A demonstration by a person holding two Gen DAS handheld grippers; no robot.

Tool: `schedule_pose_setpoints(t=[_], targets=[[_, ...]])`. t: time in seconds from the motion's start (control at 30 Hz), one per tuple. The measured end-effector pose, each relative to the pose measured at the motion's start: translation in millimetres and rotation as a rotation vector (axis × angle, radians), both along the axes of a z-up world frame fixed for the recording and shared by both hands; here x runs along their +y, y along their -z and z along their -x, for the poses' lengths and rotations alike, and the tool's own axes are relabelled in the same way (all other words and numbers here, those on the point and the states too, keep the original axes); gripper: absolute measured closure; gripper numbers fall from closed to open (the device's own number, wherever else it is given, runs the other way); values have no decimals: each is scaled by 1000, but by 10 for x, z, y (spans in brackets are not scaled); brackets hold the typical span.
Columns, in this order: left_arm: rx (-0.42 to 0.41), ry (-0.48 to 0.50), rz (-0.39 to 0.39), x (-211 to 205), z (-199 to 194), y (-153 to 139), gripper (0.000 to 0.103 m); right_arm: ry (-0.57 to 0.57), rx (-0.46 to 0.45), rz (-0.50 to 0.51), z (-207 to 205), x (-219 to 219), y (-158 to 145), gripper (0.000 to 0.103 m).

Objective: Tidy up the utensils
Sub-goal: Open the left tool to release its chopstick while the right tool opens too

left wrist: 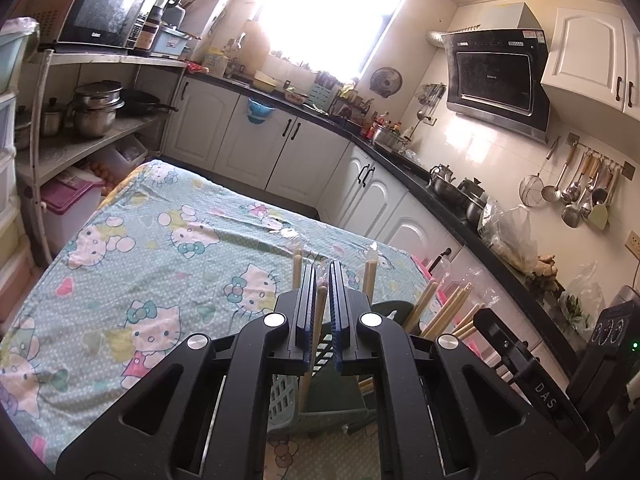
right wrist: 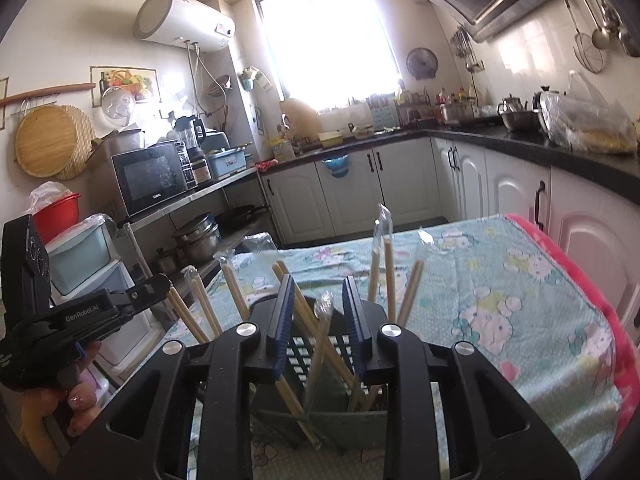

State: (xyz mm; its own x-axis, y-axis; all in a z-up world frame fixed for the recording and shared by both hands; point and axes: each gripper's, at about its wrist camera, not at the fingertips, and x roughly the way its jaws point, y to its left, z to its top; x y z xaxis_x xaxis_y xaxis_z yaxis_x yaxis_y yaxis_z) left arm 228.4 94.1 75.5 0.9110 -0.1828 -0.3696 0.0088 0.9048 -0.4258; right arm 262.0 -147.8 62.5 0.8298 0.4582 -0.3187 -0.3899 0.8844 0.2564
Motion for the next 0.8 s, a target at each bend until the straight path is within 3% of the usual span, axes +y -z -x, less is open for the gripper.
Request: schedule_pose_setpoints(t=[0.1, 0.2, 0.5, 0.8], targets=[[9, -1, 5, 17, 22, 13, 96, -3, 23, -11, 24, -34, 27, 75], [22, -5, 17, 43, 47, 49, 80, -4, 45, -7, 47, -58, 63, 73], [56, 3, 31, 63, 123, 150, 66, 1, 79, -2, 110, -125, 115, 68], [85, 12, 17, 30, 212, 248, 44, -8, 104, 15, 161, -148, 183, 63]])
